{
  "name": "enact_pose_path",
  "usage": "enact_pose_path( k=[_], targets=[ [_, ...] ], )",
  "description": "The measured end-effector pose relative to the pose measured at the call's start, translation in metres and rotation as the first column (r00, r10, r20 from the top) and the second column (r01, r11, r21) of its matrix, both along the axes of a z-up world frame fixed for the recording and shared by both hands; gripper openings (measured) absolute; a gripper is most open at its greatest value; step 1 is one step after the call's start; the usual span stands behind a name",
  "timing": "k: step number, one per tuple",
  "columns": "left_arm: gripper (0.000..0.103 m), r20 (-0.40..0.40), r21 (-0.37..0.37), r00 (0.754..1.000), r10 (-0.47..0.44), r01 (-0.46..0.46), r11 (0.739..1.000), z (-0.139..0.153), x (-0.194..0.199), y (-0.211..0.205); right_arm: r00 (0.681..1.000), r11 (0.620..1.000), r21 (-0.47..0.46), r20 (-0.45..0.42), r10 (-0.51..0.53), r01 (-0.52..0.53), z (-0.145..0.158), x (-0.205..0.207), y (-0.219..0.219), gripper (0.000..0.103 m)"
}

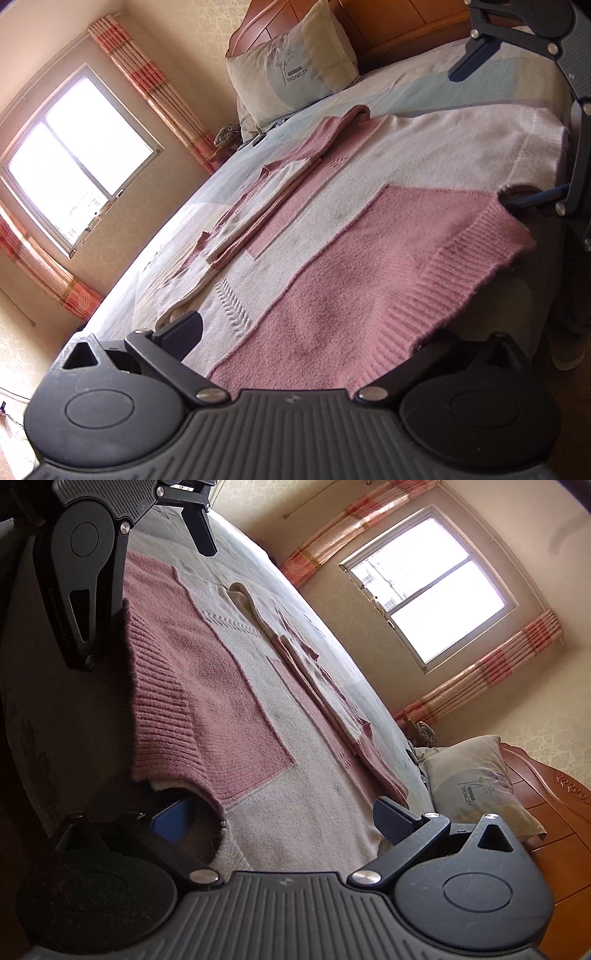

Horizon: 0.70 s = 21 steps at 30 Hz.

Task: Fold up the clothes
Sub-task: 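Roll both grippers sideways and lower them onto the ribbed hem edge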

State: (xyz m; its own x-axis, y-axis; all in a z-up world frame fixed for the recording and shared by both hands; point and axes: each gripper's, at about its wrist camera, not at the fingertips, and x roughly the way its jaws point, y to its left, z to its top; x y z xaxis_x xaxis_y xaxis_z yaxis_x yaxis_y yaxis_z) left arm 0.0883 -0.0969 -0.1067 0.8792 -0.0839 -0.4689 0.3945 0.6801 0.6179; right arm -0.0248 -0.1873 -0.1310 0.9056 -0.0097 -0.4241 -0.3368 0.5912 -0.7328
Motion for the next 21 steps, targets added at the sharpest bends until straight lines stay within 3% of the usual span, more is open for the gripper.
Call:
enact_pose_path(
  k=[5, 8, 17, 21],
  targets=[
    [0.102, -0.014, 0.000, 1.000, 0.010, -0.010, 1.000, -0.002, -0.001, 0.005, 0.999, 0.999, -0.030, -0.020, -0.039, 0.038, 0.002, -0.006, -0.016, 0.103],
    [0.102, -0.018, -0.007, 1.000, 0.013, -0.013, 1.000, -0.003, -0.001, 0.006, 0.998, 1.000, -0.017, -0.057, 0.009, -0.010, 0.006, -0.020, -0.021, 0.103],
    [0.102, -0.008, -0.007, 1.000, 0.016, -0.016, 1.000, 0.001, 0.000, 0.007, 0.989, 0.983, -0.182, -0.147, -0.027, 0.000, -0.013, -0.009, -0.028, 0.103],
    [0.102, -0.008, -0.009, 1.000, 0.019, -0.019, 1.000, 0.001, -0.001, 0.009, 0.995, 0.980, -0.199, -0.100, -0.023, 0.002, -0.006, -0.013, -0.030, 0.103]
  ],
)
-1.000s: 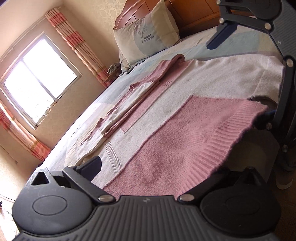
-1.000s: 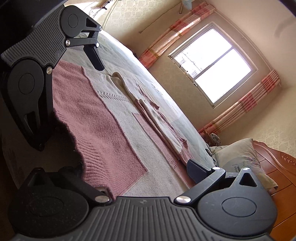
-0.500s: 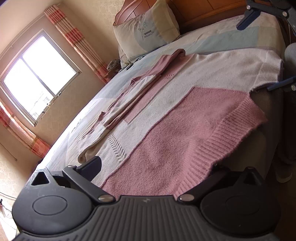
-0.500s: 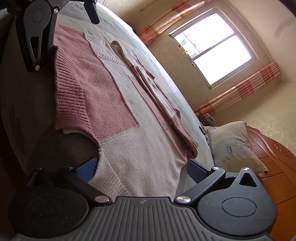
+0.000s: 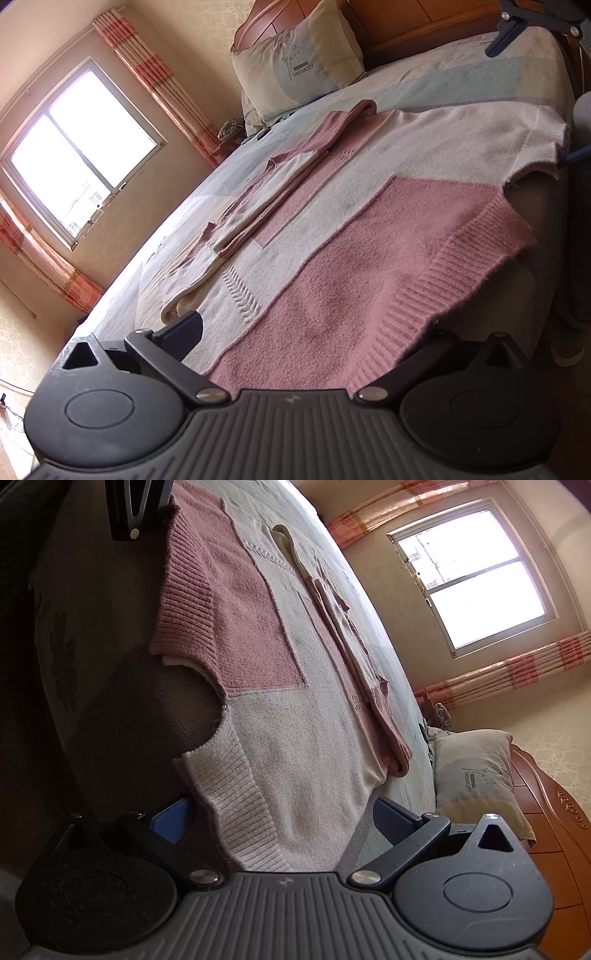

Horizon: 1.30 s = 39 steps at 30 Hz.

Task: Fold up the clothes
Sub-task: 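Roll both grippers sideways and lower them onto the ribbed hem edge, then close both grippers on the ribbed hem edge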

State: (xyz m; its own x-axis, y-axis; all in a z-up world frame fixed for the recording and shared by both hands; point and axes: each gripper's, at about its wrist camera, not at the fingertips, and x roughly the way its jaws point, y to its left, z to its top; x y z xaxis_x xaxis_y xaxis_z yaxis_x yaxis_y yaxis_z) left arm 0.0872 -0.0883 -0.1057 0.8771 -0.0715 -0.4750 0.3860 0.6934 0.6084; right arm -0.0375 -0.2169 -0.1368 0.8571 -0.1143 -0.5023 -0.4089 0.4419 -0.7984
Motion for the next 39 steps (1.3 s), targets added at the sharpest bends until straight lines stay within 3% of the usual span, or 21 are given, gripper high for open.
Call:
enact_pose_path(
  k=[7, 15, 21, 27, 33, 37, 39],
  targets=[
    [0.102, -0.002, 0.012, 1.000, -0.007, 0.007, 1.000, -0.003, 0.001, -0.002, 0.997, 0.999, 0.012, 0.073, -0.040, 0.040, -0.001, 0.006, -0.005, 0.103],
    [0.102, 0.023, 0.090, 1.000, 0.007, -0.009, 0.996, -0.011, -0.003, 0.008, 0.989, 0.996, -0.029, 0.122, -0.081, 0.085, -0.008, 0.013, -0.018, 0.103],
    [0.102, 0.069, 0.154, 0.996, -0.049, 0.038, 0.987, -0.013, 0.001, -0.023, 0.986, 0.999, -0.040, 0.164, -0.006, 0.013, -0.012, 0.014, 0.008, 0.103],
    [0.103, 0.122, 0.306, 0.989, -0.079, 0.038, 0.951, -0.024, -0.003, -0.017, 0.984, 0.999, -0.042, 0.178, -0.005, 0.012, -0.014, 0.028, 0.007, 0.103],
    [0.103, 0.141, 0.370, 0.989, -0.042, -0.014, 0.929, -0.025, 0.002, 0.011, 0.981, 0.993, -0.084, 0.182, -0.069, 0.085, -0.017, 0.030, -0.022, 0.103],
    [0.103, 0.179, 0.476, 0.981, -0.071, -0.024, 0.879, -0.027, 0.006, 0.009, 0.981, 0.991, -0.108, 0.185, -0.058, 0.079, -0.020, 0.031, -0.019, 0.103],
    [0.102, 0.178, 0.493, 0.980, -0.090, -0.009, 0.870, -0.030, 0.007, 0.008, 0.981, 0.990, -0.127, 0.192, -0.038, 0.063, -0.023, 0.031, -0.015, 0.103]
  ],
)
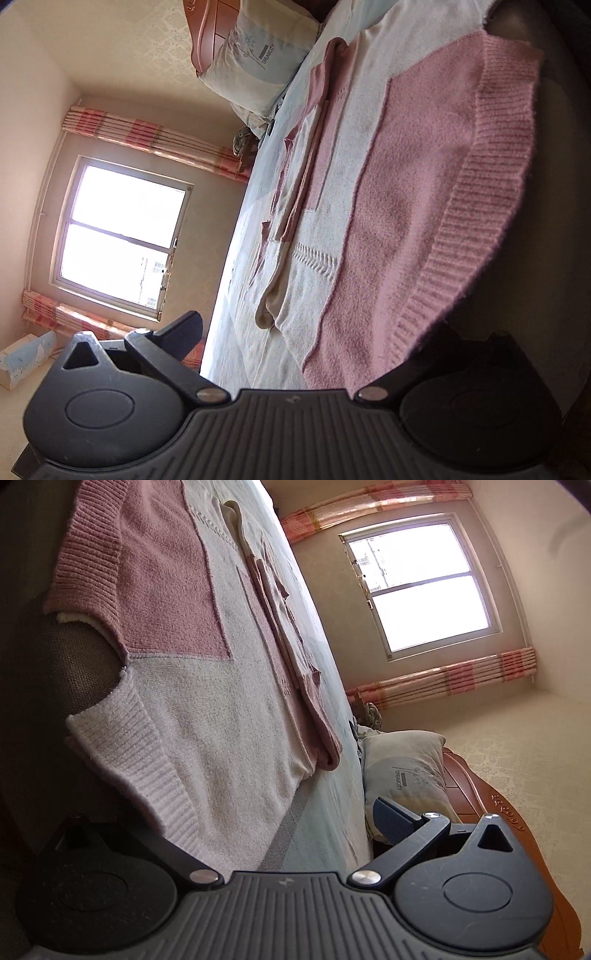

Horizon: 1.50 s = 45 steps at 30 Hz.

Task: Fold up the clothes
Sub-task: 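Close both grippers on the ribbed hem edge, then lift the hem with both grippers and fold it over toward the collar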

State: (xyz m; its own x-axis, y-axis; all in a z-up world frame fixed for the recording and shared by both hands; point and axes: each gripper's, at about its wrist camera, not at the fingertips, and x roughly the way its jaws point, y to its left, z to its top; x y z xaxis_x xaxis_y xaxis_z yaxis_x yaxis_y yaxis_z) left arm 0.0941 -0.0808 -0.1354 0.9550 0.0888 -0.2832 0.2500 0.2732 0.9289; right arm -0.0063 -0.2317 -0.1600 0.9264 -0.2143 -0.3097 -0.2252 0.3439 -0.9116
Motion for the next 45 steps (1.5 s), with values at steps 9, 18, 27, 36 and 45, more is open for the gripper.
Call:
enact_pose_path(
  k=[9, 18, 27, 36, 45],
  targets=[
    [0.103, -0.013, 0.041, 1.000, -0.013, 0.013, 0.999, -0.002, 0.010, 0.008, 0.999, 0.999, -0.012, -0.014, 0.042, -0.042, 0.001, 0.000, -0.007, 0.103],
    [0.094, -0.021, 0.082, 0.998, -0.053, 0.055, 0.995, -0.009, 0.004, 0.005, 0.998, 0.996, -0.070, -0.026, 0.059, -0.061, -0.004, 0.000, 0.001, 0.103],
    [0.018, -0.153, 0.014, 0.987, -0.048, 0.051, 0.999, -0.023, -0.007, 0.002, 0.995, 0.995, -0.060, -0.075, 0.072, -0.077, -0.012, -0.016, 0.008, 0.066],
    [0.004, -0.169, -0.005, 0.985, -0.043, 0.043, 0.999, -0.022, -0.011, 0.001, 0.980, 0.990, -0.086, -0.178, 0.092, -0.108, -0.022, -0.025, 0.019, 0.009],
    [0.006, -0.135, -0.087, 0.990, -0.028, 0.016, 0.996, 0.014, 0.003, 0.007, 0.983, 0.995, -0.026, -0.161, 0.087, -0.092, 0.014, -0.012, 0.014, 0.008]
  ],
)
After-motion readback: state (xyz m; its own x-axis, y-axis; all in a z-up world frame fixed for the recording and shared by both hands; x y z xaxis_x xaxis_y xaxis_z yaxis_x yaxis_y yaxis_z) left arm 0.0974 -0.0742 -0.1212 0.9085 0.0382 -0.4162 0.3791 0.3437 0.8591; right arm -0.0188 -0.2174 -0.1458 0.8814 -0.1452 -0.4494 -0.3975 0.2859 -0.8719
